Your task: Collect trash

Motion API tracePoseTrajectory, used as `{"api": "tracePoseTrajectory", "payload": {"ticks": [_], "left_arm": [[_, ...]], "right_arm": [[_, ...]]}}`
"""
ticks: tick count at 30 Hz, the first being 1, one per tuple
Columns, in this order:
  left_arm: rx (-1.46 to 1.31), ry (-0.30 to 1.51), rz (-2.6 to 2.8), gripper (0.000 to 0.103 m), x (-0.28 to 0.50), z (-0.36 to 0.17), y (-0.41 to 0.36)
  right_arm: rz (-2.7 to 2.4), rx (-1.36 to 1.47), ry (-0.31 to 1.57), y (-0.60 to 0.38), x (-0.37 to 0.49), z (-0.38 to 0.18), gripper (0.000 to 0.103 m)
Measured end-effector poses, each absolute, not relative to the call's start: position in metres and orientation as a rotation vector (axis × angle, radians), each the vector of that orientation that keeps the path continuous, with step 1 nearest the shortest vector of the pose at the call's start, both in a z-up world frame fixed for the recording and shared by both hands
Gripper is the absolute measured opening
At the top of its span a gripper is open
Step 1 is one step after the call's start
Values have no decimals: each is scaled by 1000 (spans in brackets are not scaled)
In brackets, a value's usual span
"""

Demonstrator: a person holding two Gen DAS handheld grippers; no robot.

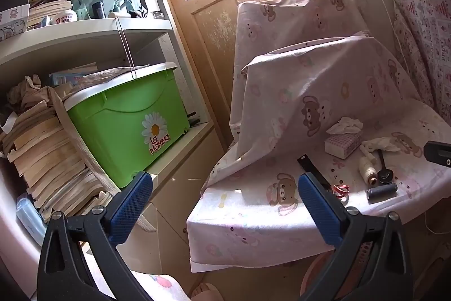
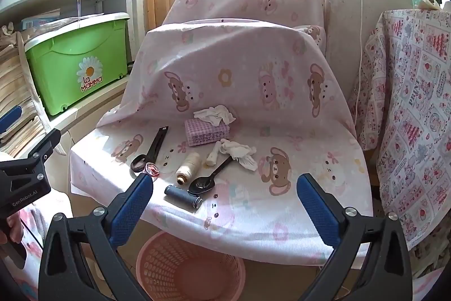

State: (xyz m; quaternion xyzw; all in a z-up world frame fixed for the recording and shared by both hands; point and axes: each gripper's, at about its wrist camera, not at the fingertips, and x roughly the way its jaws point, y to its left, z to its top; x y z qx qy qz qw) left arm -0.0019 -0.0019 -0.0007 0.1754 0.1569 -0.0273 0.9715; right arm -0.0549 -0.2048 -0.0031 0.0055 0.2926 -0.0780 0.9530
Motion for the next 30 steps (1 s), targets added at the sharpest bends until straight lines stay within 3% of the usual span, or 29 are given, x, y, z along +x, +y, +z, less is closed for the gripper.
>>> {"api": "tracePoseTrajectory", "payload": {"ticks": [30], "left_arm": [[304, 321, -49, 102, 0, 2, 12]], "right_arm": [[-163, 19, 581, -198, -60, 3, 103]]}}
